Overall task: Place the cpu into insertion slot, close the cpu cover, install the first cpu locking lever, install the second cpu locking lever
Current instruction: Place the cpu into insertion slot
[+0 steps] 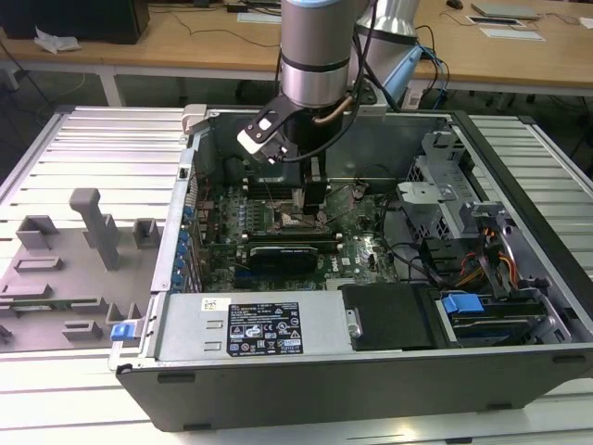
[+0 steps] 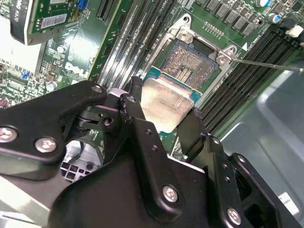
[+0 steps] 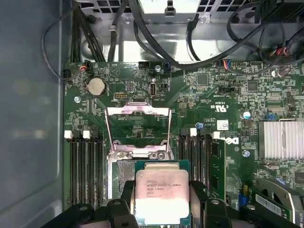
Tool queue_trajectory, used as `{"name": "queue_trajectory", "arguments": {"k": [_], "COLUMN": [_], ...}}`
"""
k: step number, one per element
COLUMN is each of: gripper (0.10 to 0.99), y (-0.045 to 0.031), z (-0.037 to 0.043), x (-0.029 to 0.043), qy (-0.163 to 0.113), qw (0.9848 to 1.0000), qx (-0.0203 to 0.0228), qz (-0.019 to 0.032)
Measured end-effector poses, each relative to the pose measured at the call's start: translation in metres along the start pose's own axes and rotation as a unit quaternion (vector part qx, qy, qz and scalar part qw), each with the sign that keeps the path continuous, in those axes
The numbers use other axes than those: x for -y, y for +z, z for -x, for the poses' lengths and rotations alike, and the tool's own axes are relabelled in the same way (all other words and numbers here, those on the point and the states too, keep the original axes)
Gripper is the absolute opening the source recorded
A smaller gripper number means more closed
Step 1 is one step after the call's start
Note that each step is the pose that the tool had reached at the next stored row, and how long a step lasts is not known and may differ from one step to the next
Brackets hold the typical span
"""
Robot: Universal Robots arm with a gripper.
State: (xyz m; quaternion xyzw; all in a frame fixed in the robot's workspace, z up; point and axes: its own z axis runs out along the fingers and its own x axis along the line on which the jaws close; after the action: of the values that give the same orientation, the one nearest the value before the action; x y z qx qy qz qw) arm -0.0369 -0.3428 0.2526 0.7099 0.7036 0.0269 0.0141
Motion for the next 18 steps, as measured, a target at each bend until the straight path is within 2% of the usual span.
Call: {"name": "queue_trajectory", "arguments": {"k": [7,11,14,18], "gripper": [0.541,0.541,0.541,0.541], "y": [0.0155,0.0199,0.0235,0.0281], "z": [-0.0019,-0.0056,-0.0122,-0.0144], "x": [0.0025,0.0039,0.0073,0.0118], "qy": [-0.001,-0.002,-0.007,-0.011], "qw": [1.0000,1.0000,1.0000,0.9999], "qx": [-0.0003,-0.0004,-0.0008,-0.0010], "qz": [0.0007,0.0007,0.0013,0.0022]}}
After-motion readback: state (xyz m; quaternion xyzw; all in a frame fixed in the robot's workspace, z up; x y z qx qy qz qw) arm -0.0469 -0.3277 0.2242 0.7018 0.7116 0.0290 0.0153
